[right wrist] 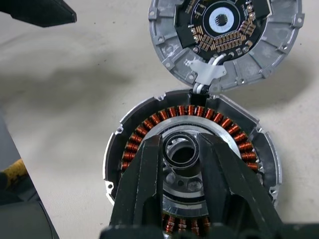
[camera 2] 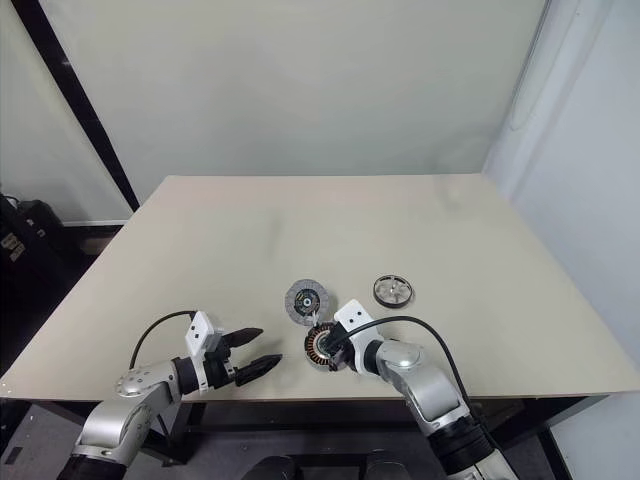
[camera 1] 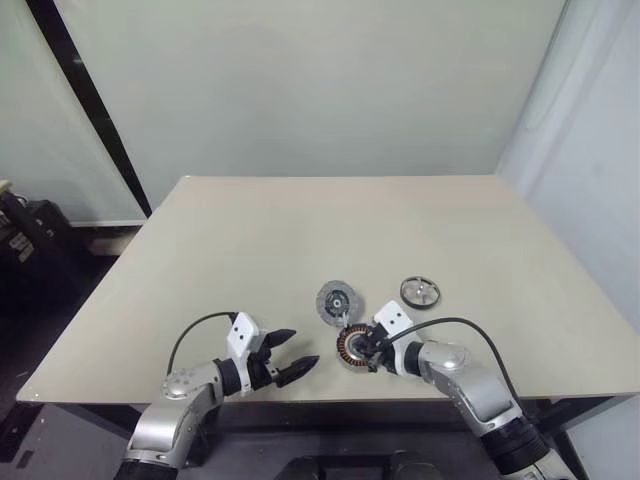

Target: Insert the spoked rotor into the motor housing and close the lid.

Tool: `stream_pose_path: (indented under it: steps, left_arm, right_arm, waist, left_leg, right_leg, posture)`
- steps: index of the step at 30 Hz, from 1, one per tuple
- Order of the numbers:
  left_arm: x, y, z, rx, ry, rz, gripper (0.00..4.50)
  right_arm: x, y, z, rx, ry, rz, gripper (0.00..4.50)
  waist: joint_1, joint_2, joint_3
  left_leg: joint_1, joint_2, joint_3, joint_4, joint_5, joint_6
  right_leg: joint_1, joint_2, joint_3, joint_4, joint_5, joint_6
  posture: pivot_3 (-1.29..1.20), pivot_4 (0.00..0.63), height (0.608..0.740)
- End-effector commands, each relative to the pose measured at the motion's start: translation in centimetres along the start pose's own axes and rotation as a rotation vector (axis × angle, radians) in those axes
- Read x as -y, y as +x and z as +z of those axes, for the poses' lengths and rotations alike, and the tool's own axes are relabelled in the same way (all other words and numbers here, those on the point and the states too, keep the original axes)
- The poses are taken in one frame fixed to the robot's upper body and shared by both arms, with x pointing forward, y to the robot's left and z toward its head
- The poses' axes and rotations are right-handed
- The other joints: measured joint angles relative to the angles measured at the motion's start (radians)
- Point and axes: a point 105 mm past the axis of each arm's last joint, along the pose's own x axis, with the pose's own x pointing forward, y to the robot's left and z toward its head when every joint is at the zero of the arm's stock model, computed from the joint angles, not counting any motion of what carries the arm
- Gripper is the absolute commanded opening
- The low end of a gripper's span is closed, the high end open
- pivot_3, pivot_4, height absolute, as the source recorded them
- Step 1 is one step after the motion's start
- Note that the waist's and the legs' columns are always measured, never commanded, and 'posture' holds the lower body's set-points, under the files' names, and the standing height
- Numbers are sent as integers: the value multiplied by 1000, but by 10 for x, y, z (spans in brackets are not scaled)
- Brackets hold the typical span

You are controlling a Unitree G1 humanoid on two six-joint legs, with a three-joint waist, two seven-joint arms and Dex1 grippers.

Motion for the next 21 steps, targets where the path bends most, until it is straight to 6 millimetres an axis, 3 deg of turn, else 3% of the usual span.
stream_pose_path:
  steps: [1,21]
  left_arm:
    - [2,2,10,25,39,-11,4500]
    - [4,2,10,26,37,-15,4500]
  right_arm:
    - [1,-1,10,34,-32,0,736]
    - [6,-1,5,19,-38,-18,736]
  waist:
    - [0,0,0]
    - [0,0,0]
  left_leg:
    - [0,0,0,0,0,0]
    - [0,0,0,0,0,0]
  right_leg:
    - [0,0,0,0,0,0]
    - [0,0,0,0,0,0]
  posture:
    - [0,0,740]
    - [0,0,740]
